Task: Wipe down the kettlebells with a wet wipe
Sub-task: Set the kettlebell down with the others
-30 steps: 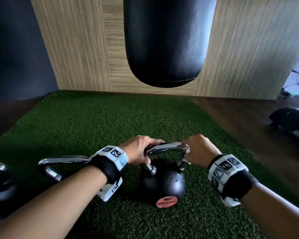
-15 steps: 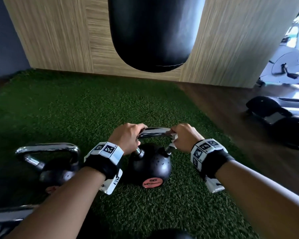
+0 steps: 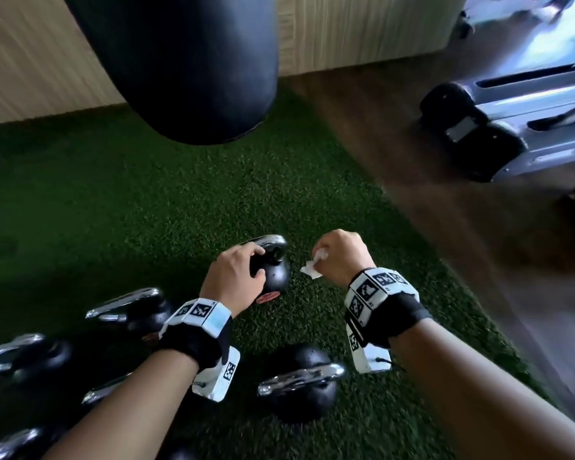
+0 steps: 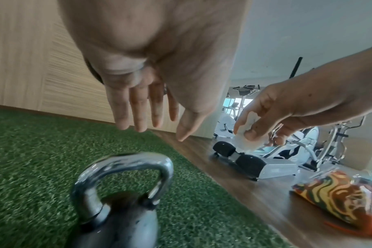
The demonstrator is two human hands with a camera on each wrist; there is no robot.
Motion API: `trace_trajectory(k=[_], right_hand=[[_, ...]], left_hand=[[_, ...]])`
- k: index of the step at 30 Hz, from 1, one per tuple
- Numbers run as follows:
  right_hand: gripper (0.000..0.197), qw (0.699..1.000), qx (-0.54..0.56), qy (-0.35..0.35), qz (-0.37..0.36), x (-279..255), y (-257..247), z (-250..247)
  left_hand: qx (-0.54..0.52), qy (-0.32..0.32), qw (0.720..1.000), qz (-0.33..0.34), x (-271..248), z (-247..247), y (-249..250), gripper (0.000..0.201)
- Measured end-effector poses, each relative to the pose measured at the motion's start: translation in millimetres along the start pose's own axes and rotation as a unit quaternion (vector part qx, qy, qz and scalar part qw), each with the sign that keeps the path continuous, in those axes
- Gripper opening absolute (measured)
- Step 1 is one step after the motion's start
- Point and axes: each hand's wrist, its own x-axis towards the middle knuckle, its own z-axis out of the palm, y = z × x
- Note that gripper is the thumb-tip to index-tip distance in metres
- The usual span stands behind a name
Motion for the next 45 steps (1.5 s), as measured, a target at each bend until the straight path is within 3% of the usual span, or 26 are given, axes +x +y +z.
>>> trace_trajectory(k=[10,18,22,26,33,39,45], right_hand=[[0.023,0.986,0.082,0.079,0.119,-154.7,-21.9,-224.3],[0.022,0.94,0.143,0.19,0.246,-357.7,32.0,-344.2],[0.021,0.89,0.165,0.276,0.323,-491.6,83.0,-367.4],[0.022,0.839,0.194,0.33,0.387,-629.7,140.4,-360.4],[0.025,0.754,0.238,0.377,0.482,-812.5,215.6,-316.7],[0.034,0.678,0.273,0.407,0.548,-873.1,280.0,-290.0],[0.033,0.646,0.299,0.383,0.589,-872.3,369.6,-273.0]], left_hand=[[0.011,-0.11,0.99,0.083,-43.3,-165.2,215.4,0.022],[0.037,-0.171,0.958,0.228,-130.8,-209.6,406.8,0.026],[0.044,-0.217,0.921,0.321,-226.0,-188.3,497.4,0.028],[0.046,-0.271,0.874,0.402,-347.8,-150.1,573.7,0.029],[0.083,-0.356,0.808,0.462,-516.0,-88.4,652.2,0.03],[0.143,-0.4,0.777,0.464,-571.1,-23.5,688.3,0.03],[0.195,-0.441,0.746,0.459,-585.2,71.5,727.3,0.034]])
